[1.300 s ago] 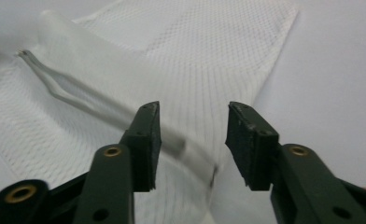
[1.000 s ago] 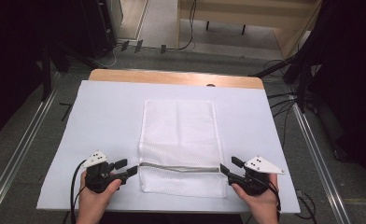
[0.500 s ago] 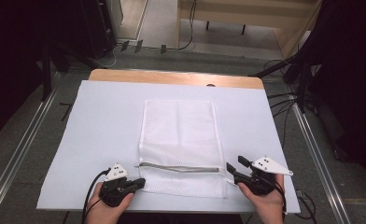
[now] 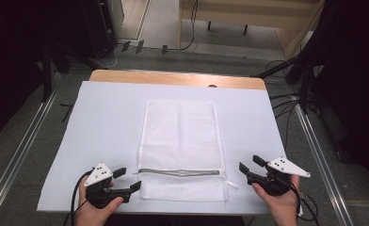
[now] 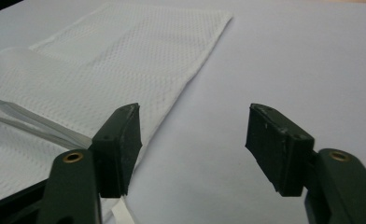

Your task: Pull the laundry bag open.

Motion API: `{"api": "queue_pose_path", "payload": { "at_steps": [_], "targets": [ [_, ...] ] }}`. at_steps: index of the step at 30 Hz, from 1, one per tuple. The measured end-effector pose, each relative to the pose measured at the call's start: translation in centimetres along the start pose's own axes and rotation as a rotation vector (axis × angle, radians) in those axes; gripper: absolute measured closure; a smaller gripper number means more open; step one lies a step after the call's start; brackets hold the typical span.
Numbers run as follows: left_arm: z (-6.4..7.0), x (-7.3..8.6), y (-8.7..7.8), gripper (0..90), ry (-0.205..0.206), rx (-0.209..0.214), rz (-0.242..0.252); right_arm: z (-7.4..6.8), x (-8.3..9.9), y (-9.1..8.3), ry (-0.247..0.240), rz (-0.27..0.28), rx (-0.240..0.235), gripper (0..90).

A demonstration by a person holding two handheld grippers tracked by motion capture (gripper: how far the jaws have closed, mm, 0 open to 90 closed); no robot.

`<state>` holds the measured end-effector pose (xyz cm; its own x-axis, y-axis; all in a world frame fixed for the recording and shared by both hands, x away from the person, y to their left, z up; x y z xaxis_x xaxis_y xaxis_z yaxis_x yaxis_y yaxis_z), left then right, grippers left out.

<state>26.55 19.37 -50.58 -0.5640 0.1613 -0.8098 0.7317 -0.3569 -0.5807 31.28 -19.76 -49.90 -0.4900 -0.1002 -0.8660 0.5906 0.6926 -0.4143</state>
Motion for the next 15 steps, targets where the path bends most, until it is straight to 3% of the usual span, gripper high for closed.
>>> {"api": "queue_pose_path", "payload": {
  "at_steps": [2, 3, 5, 9, 11, 13, 15],
  "targets": [
    [-1.0, -0.5, -0.3, 12.3, -0.007, 0.015, 0.036, 0.4, 0.2, -0.2, 0.017, 0.0, -0.006, 29.9],
    [-1.4, -0.8, -0.4, 7.5, -0.012, 0.023, 0.049, 0.8, 0.3, -0.3, 0.028, 0.001, -0.009, 25.4],
    [-2.6, -1.2, -0.6, 7.4, -0.032, 0.011, 0.073, 1.4, 0.4, -0.5, 0.046, 0.004, -0.004, 21.0],
    [-5.3, -1.8, -0.8, 7.4, -0.069, -0.051, 0.104, 2.3, 0.6, -0.9, 0.072, 0.011, -0.003, 15.5],
    [-6.7, -2.0, -0.9, 7.3, -0.07, -0.074, 0.117, 3.0, 0.7, -1.3, 0.077, 0.013, 0.019, 15.0],
    [-8.1, -2.2, -1.0, 0.0, -0.062, -0.103, 0.139, 4.0, 0.9, -1.9, 0.077, 0.014, 0.052, 14.9],
    [-9.0, -2.6, -1.1, 0.0, -0.08, -0.112, 0.164, 4.3, 1.0, -2.1, 0.075, 0.018, 0.054, 14.9]
  ]
}}
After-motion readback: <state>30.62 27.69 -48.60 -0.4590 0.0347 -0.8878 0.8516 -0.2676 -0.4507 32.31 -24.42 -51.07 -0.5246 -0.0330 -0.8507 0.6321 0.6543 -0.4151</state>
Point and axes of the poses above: each handheld gripper's, and its own axes: y roughly forward along the jaws, x roughly out of its underside, z roughly to its right, the point moved 10 cm from there along y, roughly forward along the jaws, and after that the axes turned 15 degrees about -x, right-handed, at the moved point
